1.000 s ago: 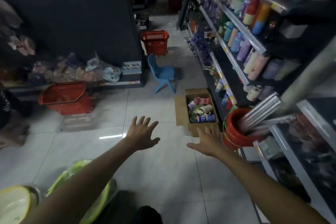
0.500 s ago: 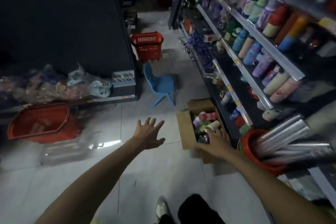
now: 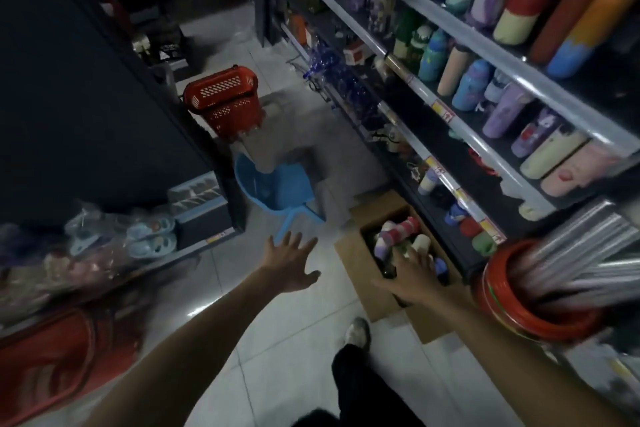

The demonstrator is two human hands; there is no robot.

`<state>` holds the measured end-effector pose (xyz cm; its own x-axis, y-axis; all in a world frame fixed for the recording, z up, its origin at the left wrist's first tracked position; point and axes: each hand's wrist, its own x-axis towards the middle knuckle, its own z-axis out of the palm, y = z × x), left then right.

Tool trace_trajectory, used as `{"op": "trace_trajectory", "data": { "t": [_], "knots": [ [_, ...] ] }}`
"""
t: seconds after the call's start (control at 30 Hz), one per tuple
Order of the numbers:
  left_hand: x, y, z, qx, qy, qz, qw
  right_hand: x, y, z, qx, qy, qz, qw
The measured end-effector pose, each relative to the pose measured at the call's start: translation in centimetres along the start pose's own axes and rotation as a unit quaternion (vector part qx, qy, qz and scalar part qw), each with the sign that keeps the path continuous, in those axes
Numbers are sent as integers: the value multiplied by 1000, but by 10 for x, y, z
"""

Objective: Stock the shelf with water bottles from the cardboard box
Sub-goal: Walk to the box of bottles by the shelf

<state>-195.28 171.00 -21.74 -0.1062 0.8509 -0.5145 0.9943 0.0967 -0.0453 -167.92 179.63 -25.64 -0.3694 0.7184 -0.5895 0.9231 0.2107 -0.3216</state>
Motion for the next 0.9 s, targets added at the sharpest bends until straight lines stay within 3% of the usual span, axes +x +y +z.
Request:
{"op": "trace_trajectory", "data": {
  "t": [0.23, 0.43, 0.53, 0.67, 0.77, 0.9],
  "knots": [
    [103, -51, -64, 53, 7, 83, 995, 73, -42, -51, 62, -3, 50, 997],
    [191, -88, -104, 105, -23, 185, 977, 121, -62, -67, 105, 38, 129, 985],
    [242, -102, -110, 109, -33, 245, 963, 132, -77, -63, 126, 105, 201, 966],
    [290, -109, -124, 152, -52, 338, 927, 141, -97, -55, 220, 87, 281, 930],
    [320, -102, -139, 178, -52, 404, 896, 156, -89, -28, 220, 120, 343, 905],
    [363, -79, -150, 228, -40, 479, 847, 141, -115, -43, 222, 87, 379, 894]
  ]
}}
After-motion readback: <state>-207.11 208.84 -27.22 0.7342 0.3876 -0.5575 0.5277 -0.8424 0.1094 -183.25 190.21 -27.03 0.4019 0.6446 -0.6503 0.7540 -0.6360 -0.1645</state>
